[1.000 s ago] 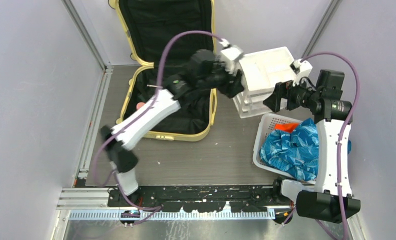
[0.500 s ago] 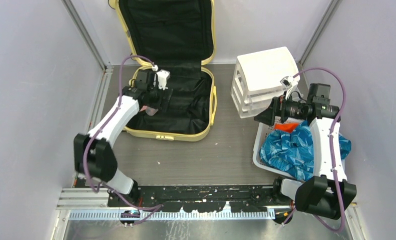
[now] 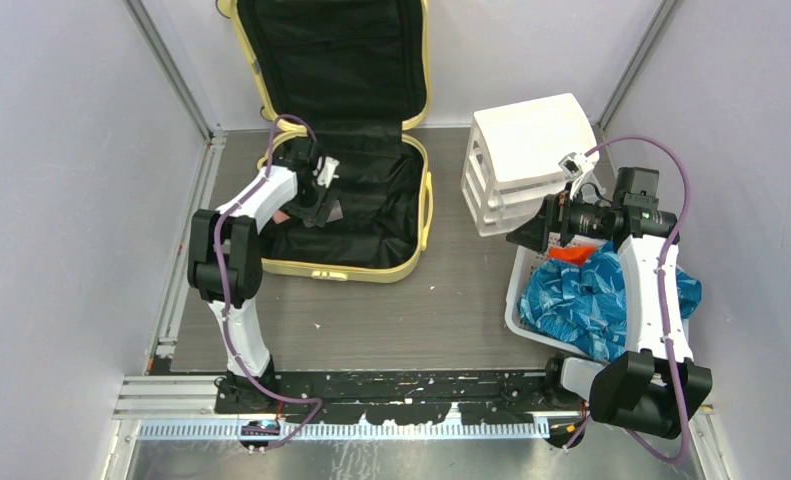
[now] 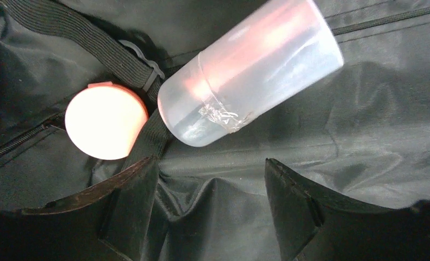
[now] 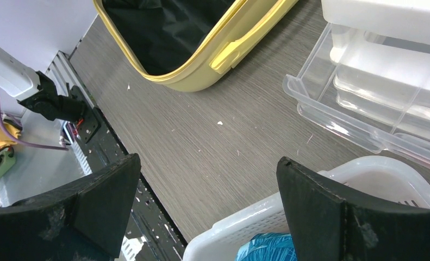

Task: Open, take out, and arrange the luggage
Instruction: Pick up the personal item from the luggage.

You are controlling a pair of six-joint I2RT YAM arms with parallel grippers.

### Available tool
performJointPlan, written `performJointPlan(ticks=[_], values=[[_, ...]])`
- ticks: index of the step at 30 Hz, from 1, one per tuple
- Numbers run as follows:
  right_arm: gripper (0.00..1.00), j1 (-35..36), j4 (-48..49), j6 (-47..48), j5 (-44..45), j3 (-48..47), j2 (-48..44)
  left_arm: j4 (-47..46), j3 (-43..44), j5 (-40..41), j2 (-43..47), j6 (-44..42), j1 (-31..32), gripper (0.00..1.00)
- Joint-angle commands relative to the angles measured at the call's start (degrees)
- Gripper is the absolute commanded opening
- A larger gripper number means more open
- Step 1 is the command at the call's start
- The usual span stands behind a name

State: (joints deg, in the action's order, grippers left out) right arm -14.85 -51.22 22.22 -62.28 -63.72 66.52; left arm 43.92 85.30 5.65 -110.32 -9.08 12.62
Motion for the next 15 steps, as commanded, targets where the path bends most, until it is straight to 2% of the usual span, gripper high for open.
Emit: performJointPlan(ticks=[1, 5, 7, 10, 12, 15], values=[[1.0, -0.2, 1.3, 0.8, -1.3, 0.5, -0.9, 1.9, 3.8, -2.7, 1.2, -0.9, 0.7, 0.72], [1.0, -0.2, 1.4, 0.8, -1.4, 0.7, -0.7, -2.2, 1.9, -6.8, 6.9, -5.6, 1.7, 0.72], [1.0, -0.2, 1.4, 0.8, -1.4, 0.7, -0.6, -5.4, -1.2, -12.6, 9.7, -12.6, 1.7, 0.73], [1.0, -0.2, 1.6, 0.7, -1.2, 0.9, -0.4, -4.9, -4.7, -21.5, 10.2, -25.9, 1.8, 0.75], [1.0, -0.2, 1.6, 0.8, -1.1, 0.9, -0.2, -3.0, -4.9, -23.1, 8.7, -30.3, 1.8, 0.75], [1.0, -0.2, 1.8, 0.7, -1.1, 1.1, 0.0, -0.5, -3.0, -20.1, 5.1, -32.3, 1.8, 0.75]])
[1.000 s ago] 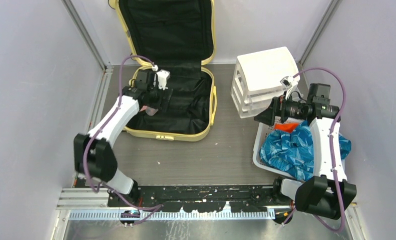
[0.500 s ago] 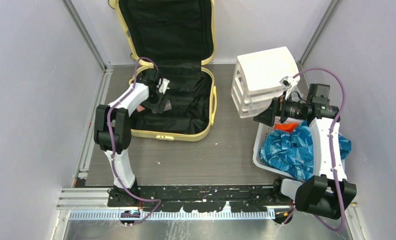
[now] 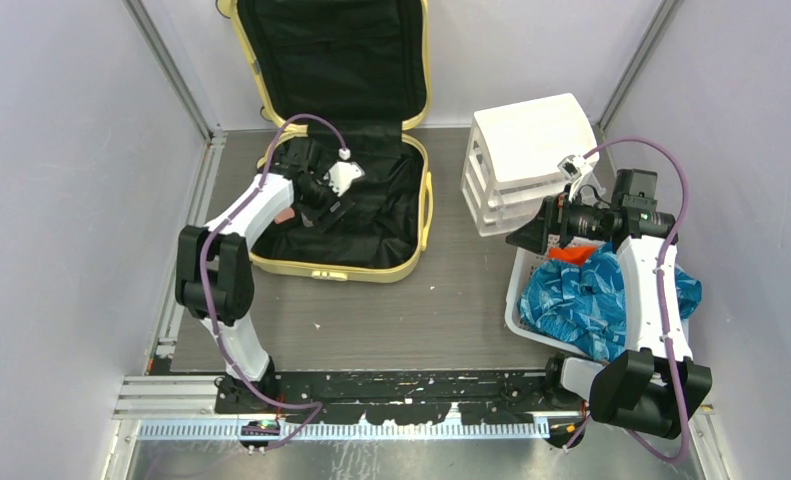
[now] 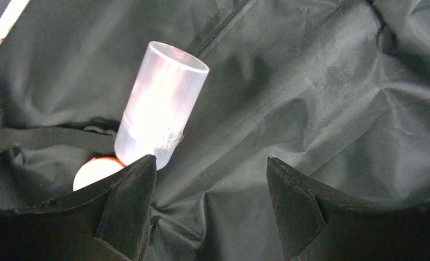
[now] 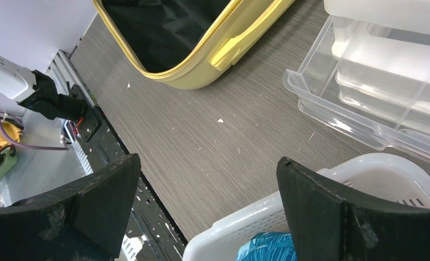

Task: Open, take out, and arrange the luggage
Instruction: Pick up the personal item from the luggage.

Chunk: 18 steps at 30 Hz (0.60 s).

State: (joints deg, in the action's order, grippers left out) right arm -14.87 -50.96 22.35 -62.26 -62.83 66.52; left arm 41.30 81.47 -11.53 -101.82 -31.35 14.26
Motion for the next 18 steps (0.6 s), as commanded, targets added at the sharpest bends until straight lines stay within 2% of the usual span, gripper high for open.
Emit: performJointPlan(ticks=[1, 7, 15, 18], values=[[1.0, -0.2, 1.5, 0.5, -1.2, 0.2, 0.3, 2.3, 1.7, -1.0, -4.4, -10.0, 0.2, 0.75], [1.0, -0.2, 1.4, 0.6, -1.2, 0.1, 0.5, -2.5, 2.8, 4.2, -6.2, -10.9, 0.2, 0.75], [1.0, -0.2, 1.3, 0.8, -1.2, 0.1, 1.0, -5.2, 1.5, -0.1, -0.5, -11.1, 0.2, 0.74], [1.0, -0.2, 1.2, 0.8, -1.3, 0.1, 1.2, -5.4, 1.4, 0.8, -0.2, -14.3, 0.2, 0.75]])
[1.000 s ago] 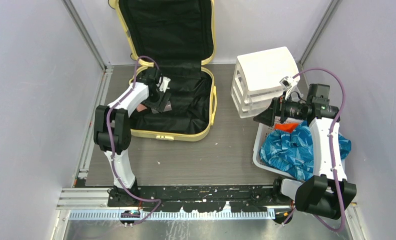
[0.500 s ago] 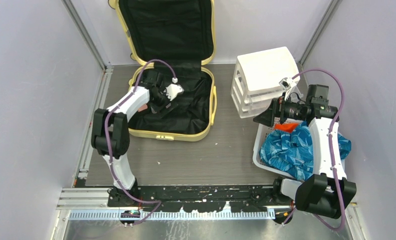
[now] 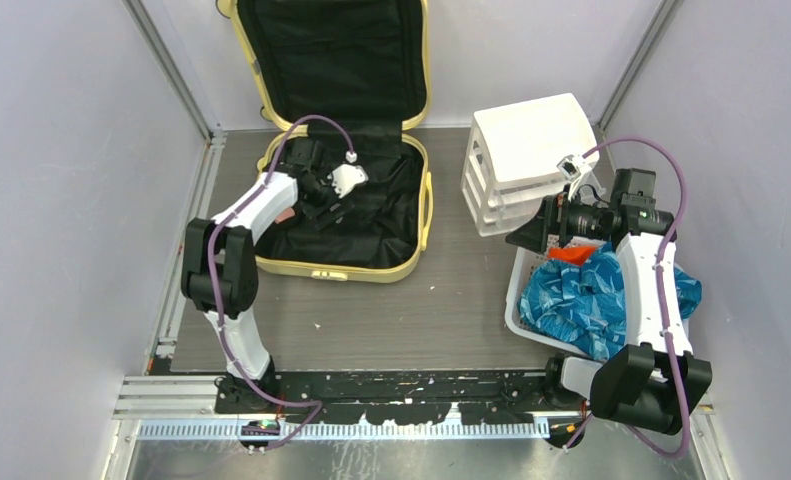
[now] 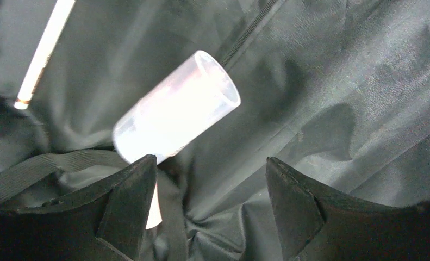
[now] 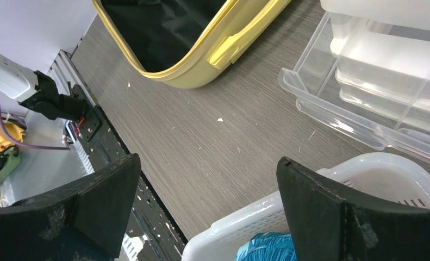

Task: Open, take out, and arrange the luggage
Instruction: Pick up the personal item from the luggage.

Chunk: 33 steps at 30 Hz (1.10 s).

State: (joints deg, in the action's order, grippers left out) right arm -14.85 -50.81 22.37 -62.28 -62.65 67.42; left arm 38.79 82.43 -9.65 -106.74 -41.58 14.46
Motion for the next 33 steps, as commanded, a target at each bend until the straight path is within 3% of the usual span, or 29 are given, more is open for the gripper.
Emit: performJointPlan(ticks=[1, 9, 19, 22, 25, 29, 33], values=[[1.0, -0.2, 1.0, 0.8, -1.3, -0.1, 0.3, -2.3, 1.0, -0.3, 4.0, -4.7, 0.0, 0.75], [1.0, -0.2, 1.1, 0.9, -1.3, 0.0, 0.3, 3.5, 5.4, -0.1, -3.4, -15.2, 0.3, 0.76], [1.0, -0.2, 0.8, 1.1, -1.7, -0.1, 0.5, -0.5, 8.0, 2.5, -9.4, -16.3, 0.4, 0.75], [1.0, -0.2, 0.6, 1.3, -1.7, -0.2, 0.4, 0.6, 8.9, 2.0, -10.3, -14.3, 0.4, 0.66], [1.0, -0.2, 0.4, 1.4, -2.0, -0.2, 0.3, 1.1, 8.6, 2.7, -9.9, -12.8, 0.4, 0.46], [1.0, -0.2, 0.1, 1.6, -2.4, -0.3, 0.2, -0.7, 6.4, 3.4, -8.1, -12.0, 0.4, 0.4], [1.0, -0.2, 0.0, 1.7, -2.4, -0.3, -0.2, -0.1, 7.5, 3.7, -6.3, -7.6, 0.4, 0.08]])
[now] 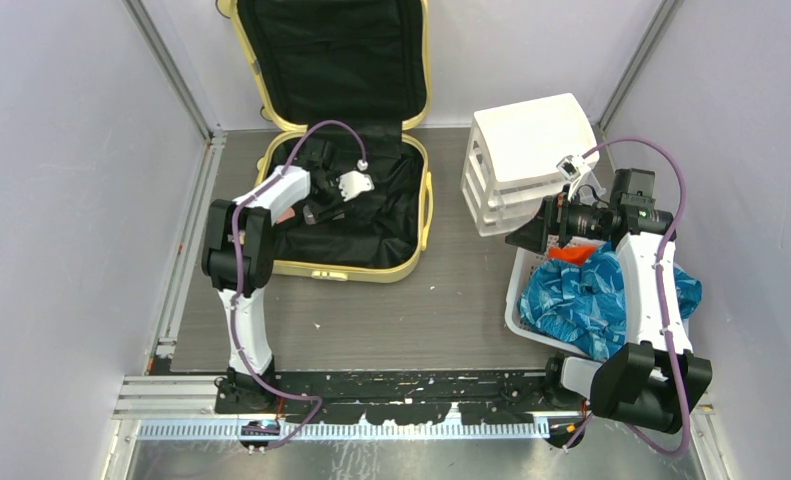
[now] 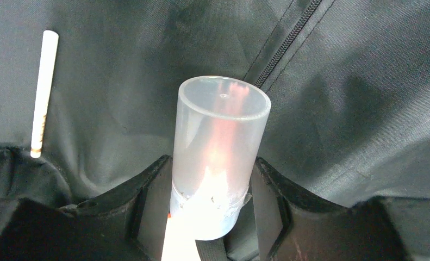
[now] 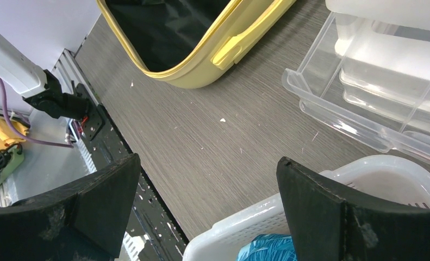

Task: Open, take out, and arrange the luggage
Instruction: Pick up the personal item from the luggage.

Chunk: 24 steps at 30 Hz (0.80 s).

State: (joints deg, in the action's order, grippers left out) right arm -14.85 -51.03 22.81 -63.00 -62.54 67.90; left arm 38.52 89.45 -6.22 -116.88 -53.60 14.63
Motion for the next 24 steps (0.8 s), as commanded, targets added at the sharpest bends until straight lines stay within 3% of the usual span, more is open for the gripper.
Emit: performJointPlan(ticks=[1, 6, 11, 14, 17, 19, 21, 24], values=[[1.0, -0.2, 0.1, 1.3, -1.7, -0.4, -0.7, 0.5, 1.1, -0.1, 4.9, 6.3, 0.2, 0.05], [1.0, -0.2, -0.1, 1.5, -2.3, -0.3, -0.9, 0.9, 3.6, -5.8, 12.7, 21.9, 0.2, 0.01], [1.0, -0.2, -0.5, 3.2, -5.3, 0.5, -1.5, -6.0, -1.9, -20.2, 22.9, 42.1, 0.2, 0.01], [1.0, 0.4, 0.1, 4.3, -6.7, 1.3, -2.2, -20.5, -12.5, -32.9, 29.3, 61.1, 0.3, 0.0], [1.0, 1.0, 0.5, 5.4, -9.6, 2.2, -2.5, -51.4, -25.7, -40.6, 34.1, 84.7, 2.6, 0.0], [0.99, 1.6, 0.4, 6.1, -11.9, 2.2, -2.5, -66.8, -33.2, -40.1, 35.6, 96.1, 6.6, 0.0], [1.0, 2.9, 0.3, 4.8, -12.2, 0.7, -2.4, -78.4, -37.2, -37.6, 35.7, 101.4, 11.6, 0.0], [1.0, 5.6, 0.6, -1.3, -9.3, -3.7, -1.4, -83.5, -40.6, -30.5, 34.8, 103.3, 19.6, 0.0]])
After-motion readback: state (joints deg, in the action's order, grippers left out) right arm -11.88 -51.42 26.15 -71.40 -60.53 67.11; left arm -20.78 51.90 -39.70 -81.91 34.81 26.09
